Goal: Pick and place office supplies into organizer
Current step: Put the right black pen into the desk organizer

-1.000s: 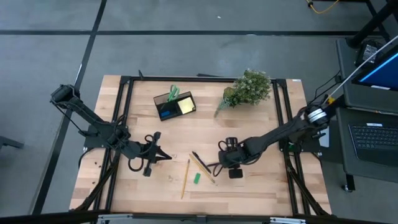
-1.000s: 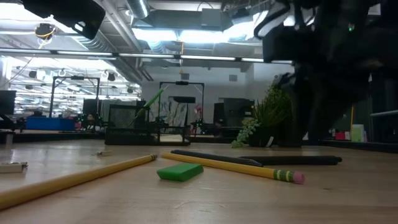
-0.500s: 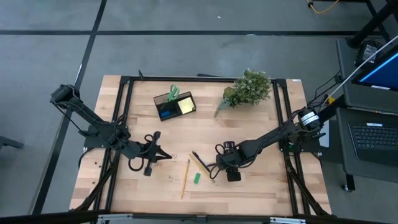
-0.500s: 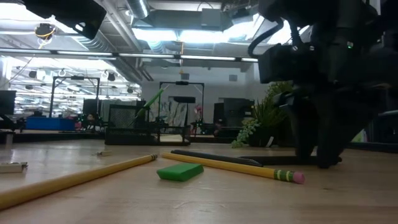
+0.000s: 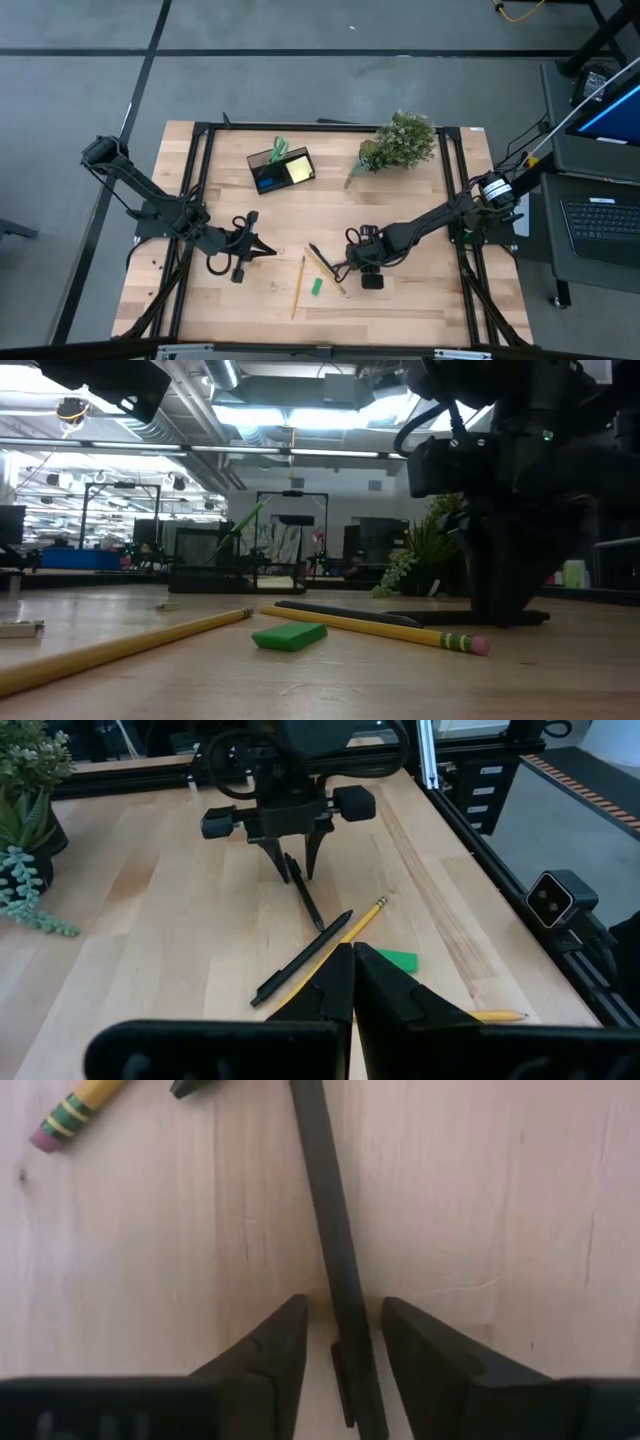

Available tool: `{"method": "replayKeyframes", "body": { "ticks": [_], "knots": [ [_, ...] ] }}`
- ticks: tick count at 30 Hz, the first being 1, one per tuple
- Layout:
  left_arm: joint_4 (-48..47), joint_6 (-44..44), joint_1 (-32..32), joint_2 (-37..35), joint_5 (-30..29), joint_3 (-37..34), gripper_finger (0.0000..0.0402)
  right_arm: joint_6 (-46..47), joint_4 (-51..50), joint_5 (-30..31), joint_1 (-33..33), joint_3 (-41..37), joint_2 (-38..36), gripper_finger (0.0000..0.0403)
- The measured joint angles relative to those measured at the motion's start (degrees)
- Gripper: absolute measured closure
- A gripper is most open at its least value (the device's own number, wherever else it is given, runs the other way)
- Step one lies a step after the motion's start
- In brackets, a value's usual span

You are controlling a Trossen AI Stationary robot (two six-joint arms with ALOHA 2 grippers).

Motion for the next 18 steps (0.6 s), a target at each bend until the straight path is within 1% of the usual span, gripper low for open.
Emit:
{"method": "replayKeyframes", "body": {
  "ticks": [3,7,8,14,18],
  "knots": [
    [0.0,-0.01,-0.01,0.0,0.0,0.0,0.0399,0.83,0.13,0.29,-0.07,0.0,0.0,0.0312],
    [0.0,-0.02,-0.01,0.0,0.0,0.0,0.0399,2.38,0.2,0.35,-0.31,-0.02,0.04,0.0371],
    [0.0,-0.04,-0.01,0.0,0.0,0.0,0.04,2.37,0.14,0.33,-0.33,-0.04,0.04,0.0376],
    [0.0,-0.06,-0.01,0.0,-0.03,0.0,0.0399,1.26,0.07,0.61,-0.33,-0.07,0.04,0.0376],
    [0.47,-0.02,-0.01,0.0,-2.03,0.0,0.0399,-0.38,-2.1,0.61,-0.33,1.0,0.26,0.0376]
  ]
}}
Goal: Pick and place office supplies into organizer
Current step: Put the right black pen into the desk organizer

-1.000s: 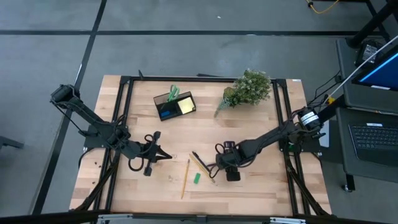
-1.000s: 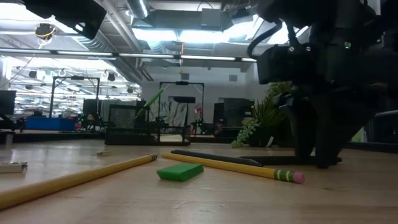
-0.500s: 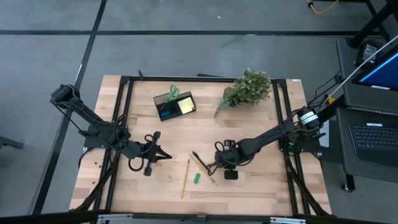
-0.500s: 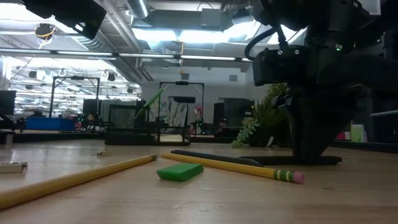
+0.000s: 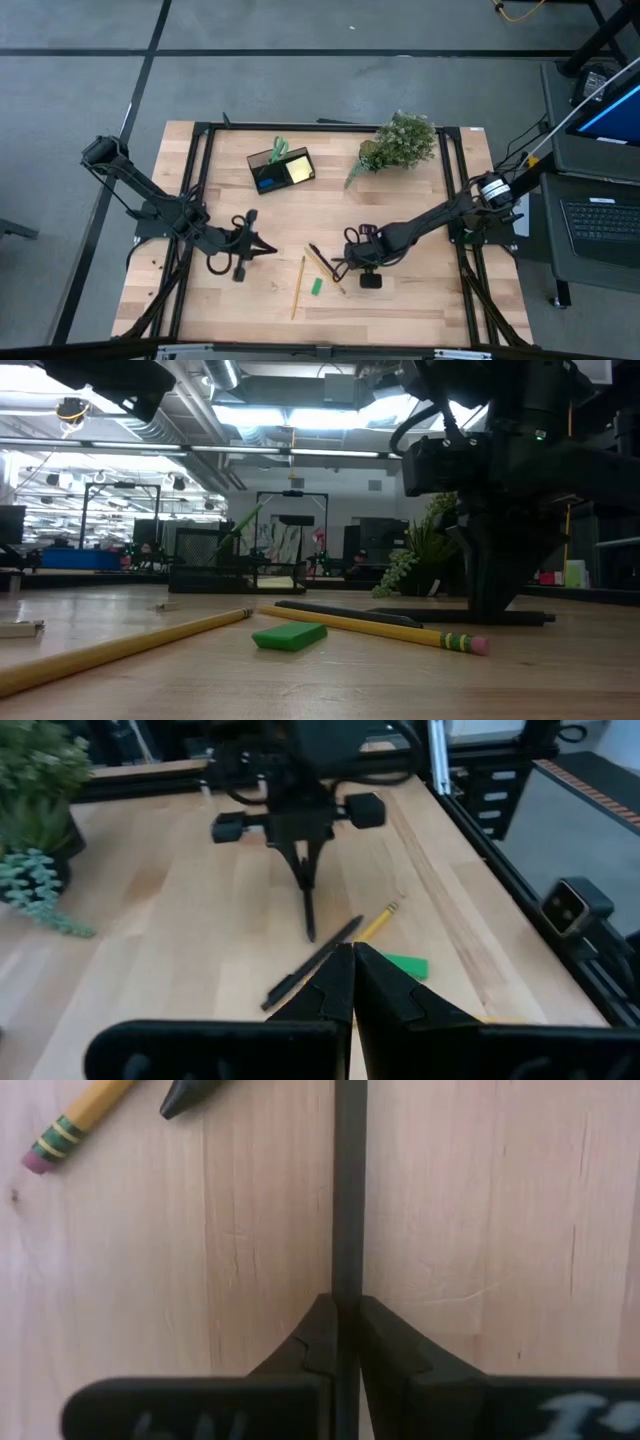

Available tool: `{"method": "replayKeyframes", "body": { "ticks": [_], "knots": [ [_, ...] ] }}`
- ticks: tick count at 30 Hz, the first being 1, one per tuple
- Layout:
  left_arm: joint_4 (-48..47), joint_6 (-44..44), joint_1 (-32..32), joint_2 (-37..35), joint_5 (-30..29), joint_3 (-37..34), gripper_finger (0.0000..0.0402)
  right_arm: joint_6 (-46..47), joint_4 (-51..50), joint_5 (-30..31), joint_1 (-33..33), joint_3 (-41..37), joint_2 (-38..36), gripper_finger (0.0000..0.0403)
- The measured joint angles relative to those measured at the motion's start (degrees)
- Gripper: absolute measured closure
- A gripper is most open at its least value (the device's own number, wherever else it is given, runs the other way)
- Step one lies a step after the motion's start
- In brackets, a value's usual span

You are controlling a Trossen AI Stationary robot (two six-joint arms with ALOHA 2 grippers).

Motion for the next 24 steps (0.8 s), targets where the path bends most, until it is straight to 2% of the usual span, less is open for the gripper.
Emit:
{"method": "replayKeyframes", "body": {
  "ticks": [7,15,18,24],
  "knots": [
    [1.82,0.32,0.0,0.0,-3.77,0.0,0.0396,-3.47,-7.58,1.88,-0.09,6.24,0.56,0.0376],
    [7.42,1.4,0.0,0.0,-5.8,0.02,0.0393,-5.34,-20.29,10.2,-0.04,13.58,0.32,0.0376],
    [10.16,-0.76,0.29,-0.02,-7.41,0.02,0.0388,-6.75,-23.29,11.89,-0.06,15.84,0.27,0.0376],
    [10.47,-8.06,3.35,-0.02,-6.76,0.07,0.0377,-12.49,-25.98,16.06,0.0,21.19,0.27,0.0376]
  ]
}}
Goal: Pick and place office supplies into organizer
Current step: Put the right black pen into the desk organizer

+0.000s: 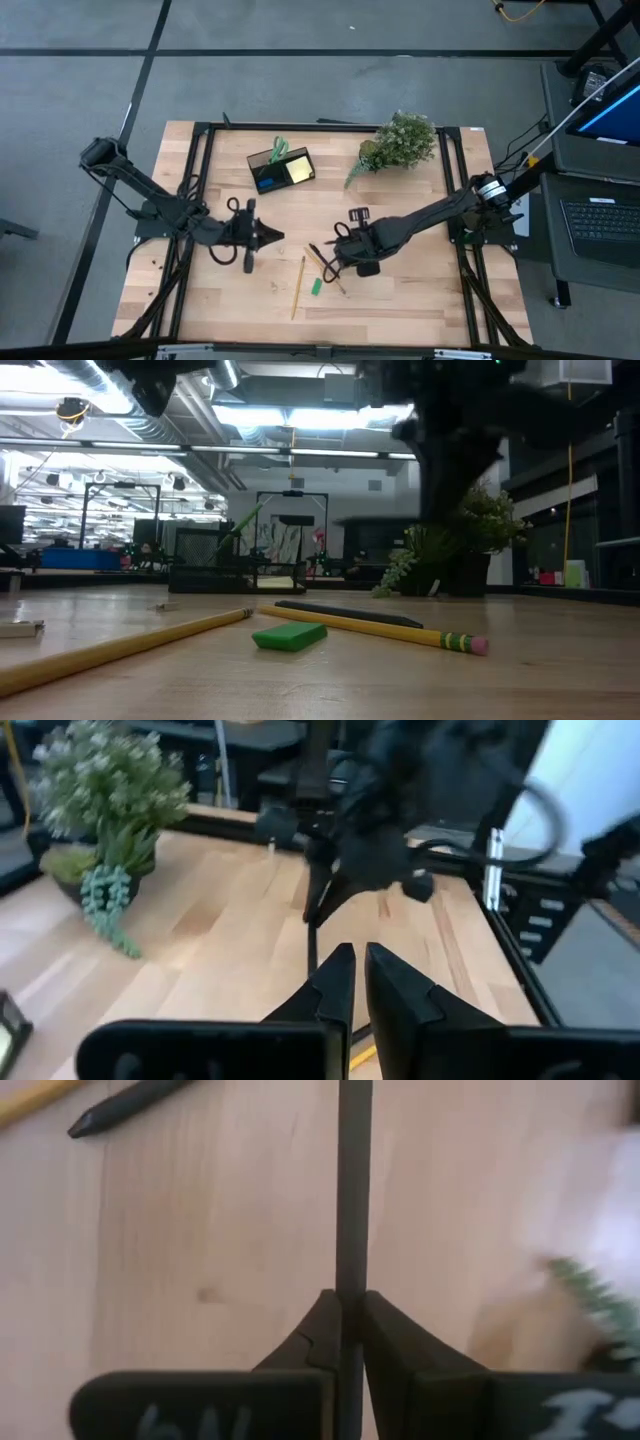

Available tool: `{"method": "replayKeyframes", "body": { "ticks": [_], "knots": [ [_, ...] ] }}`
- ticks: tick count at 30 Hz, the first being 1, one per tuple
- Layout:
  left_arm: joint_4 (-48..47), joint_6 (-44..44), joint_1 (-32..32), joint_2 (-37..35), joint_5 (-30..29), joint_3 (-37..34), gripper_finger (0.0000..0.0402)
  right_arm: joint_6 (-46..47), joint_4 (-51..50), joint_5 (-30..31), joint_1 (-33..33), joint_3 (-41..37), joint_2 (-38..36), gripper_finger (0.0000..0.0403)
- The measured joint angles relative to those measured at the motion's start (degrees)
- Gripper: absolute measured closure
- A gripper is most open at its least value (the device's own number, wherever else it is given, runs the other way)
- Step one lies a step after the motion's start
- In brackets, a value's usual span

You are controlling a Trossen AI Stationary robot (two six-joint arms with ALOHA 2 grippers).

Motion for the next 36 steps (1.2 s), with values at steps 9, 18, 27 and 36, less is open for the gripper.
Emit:
{"method": "replayKeyframes", "body": {
  "ticks": [9,18,27,36],
  "knots": [
    [-8.01,-6.99,6.84,0.7,9.33,4.81,0.0382,-9.26,-3.74,6.43,-0.19,8.42,-0.13,0.0376],
    [-26.19,-9.09,12.82,3.84,21.03,17.48,0.0383,-21.38,-3.86,11.41,-1.43,13.82,-0.21,0.0376],
    [-33.6,-12.3,17.5,6.04,28.78,24.47,0.0322,-32.41,-2.14,21.69,-1.34,14.29,-0.21,0.0376],
    [-34.35,-13.9,22.75,10.07,38.32,24.96,0.0288,-47.82,8.51,26.51,-0.14,14.29,-0.21,0.0376]
  ]
}}
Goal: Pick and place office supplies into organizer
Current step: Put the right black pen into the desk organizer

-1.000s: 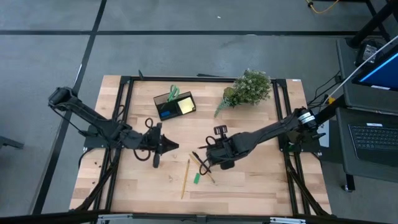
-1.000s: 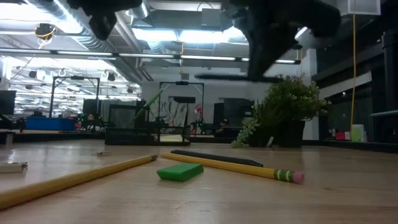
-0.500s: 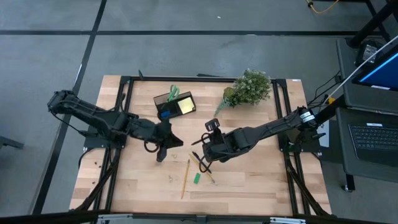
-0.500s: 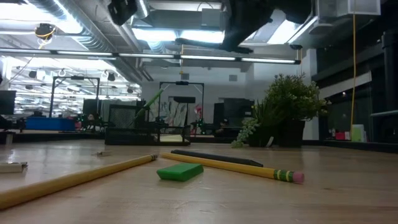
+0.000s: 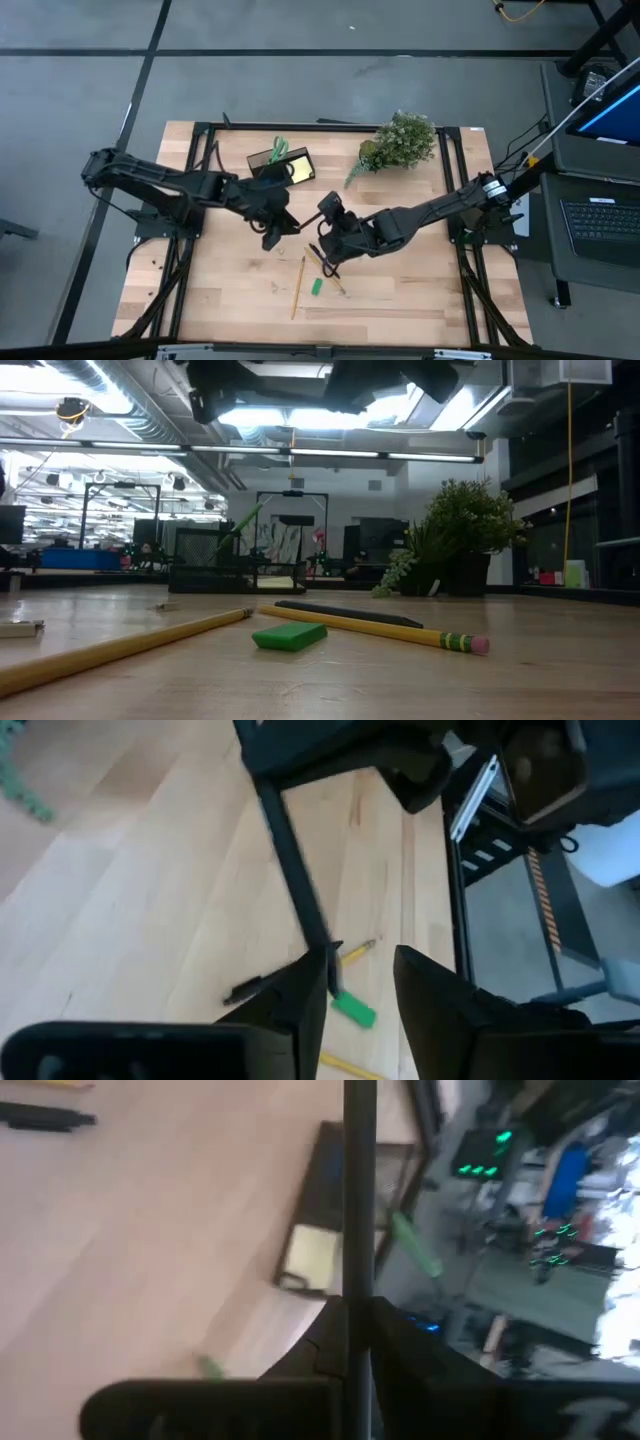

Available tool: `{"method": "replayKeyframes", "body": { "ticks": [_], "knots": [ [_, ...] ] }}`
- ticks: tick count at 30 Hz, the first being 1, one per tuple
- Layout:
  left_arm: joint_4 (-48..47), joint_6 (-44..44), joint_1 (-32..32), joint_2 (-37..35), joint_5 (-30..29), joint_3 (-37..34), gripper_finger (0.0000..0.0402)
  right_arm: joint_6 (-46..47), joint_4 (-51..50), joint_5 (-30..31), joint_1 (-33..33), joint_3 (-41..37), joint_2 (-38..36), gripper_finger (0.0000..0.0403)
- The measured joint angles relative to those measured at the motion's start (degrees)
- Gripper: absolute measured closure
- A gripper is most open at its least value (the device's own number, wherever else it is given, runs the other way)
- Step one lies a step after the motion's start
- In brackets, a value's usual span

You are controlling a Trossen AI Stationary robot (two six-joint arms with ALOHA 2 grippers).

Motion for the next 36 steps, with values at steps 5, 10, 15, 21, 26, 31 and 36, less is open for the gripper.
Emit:
{"method": "replayKeyframes", "body": {
  "ticks": [5,10,15,21,26,31,36],
  "knots": [
    [1.19,2.71,1.65,0.35,2.08,0.0,0.0288,-5.01,1.82,0.78,1.17,0.0,0.0,0.0376],
    [6.0,4.89,2.86,0.34,8.08,0.02,0.0287,-8.91,4.23,1.45,1.82,0.0,0.0,0.0376],
    [7.26,4.87,4.58,0.32,9.25,0.01,0.0288,-14.82,9.25,2.03,2.2,-0.02,0.0,0.0376],
    [6.9,3.93,6.4,0.75,9.88,0.0,0.0288,-18.32,11.36,2.15,2.3,-0.02,0.0,0.0376],
    [6.73,2.33,7.09,1.53,11.61,0.02,0.0288,-19.84,11.77,2.18,2.3,-0.04,0.0,0.0376],
    [7.27,1.88,7.21,2.49,13.4,0.0,0.0288,-21.05,12.36,2.12,2.27,-0.09,0.0,0.0376],
    [7.9,1.94,7.17,2.7,14.6,0.0,0.0288,-21.02,12.65,2.13,2.06,-0.09,0.0,0.0376]
  ]
}}
